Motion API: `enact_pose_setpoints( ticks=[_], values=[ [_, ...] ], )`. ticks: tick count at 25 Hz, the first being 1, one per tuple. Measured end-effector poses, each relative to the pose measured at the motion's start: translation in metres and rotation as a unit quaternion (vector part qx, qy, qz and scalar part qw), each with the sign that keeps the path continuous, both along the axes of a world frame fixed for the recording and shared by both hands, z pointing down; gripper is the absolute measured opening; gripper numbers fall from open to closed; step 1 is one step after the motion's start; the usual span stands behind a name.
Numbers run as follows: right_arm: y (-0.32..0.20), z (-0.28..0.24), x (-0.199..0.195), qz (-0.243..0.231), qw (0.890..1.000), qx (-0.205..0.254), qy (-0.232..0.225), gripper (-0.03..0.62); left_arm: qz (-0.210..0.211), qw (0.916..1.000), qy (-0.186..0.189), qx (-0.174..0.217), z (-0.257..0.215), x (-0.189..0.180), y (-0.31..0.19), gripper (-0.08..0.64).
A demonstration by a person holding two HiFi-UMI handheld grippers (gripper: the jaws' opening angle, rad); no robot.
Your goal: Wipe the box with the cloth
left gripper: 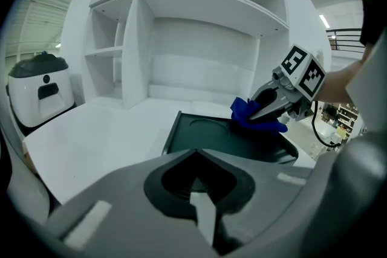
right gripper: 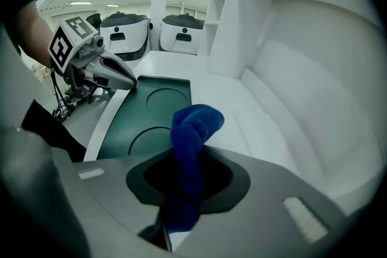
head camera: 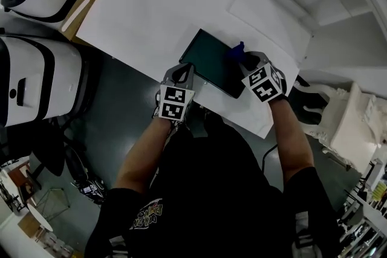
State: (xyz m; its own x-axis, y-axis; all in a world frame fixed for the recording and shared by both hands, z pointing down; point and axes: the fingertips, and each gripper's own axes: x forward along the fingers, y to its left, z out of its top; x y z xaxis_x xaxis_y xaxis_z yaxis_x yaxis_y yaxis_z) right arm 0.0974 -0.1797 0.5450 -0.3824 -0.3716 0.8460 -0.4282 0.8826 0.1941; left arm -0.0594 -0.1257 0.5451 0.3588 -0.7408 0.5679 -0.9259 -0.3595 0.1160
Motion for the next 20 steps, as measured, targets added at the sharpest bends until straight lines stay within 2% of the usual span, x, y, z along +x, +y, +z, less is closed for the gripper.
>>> enact_pose_setpoints(
  ticks=[4, 11, 15, 20],
  values=[
    [0.004, -0.001, 0.012, 0.004, 1.0, 0.011, 0.015, 0.101, 0.005, 1.0, -0.003, 0.0, 0.001, 0.001, 0.001, 0.002],
    [0.006, -0.003, 0.018, 0.027, 0.999, 0.013, 0.012, 0.101, 0.008, 1.0, 0.0, -0.003, 0.002, 0.002, 0.001, 0.002],
    [0.002, -0.012, -0.004, 0.023, 0.999, 0.021, -0.01, 0.101, 0.005, 0.9999, 0.004, -0.009, 0.003, 0.003, 0.0, 0.002],
    [0.0, -0.026, -0.058, -0.011, 0.999, 0.021, -0.046, 0.101, -0.003, 0.9998, 0.012, -0.015, 0.002, 0.004, 0.002, 0.002]
  ],
)
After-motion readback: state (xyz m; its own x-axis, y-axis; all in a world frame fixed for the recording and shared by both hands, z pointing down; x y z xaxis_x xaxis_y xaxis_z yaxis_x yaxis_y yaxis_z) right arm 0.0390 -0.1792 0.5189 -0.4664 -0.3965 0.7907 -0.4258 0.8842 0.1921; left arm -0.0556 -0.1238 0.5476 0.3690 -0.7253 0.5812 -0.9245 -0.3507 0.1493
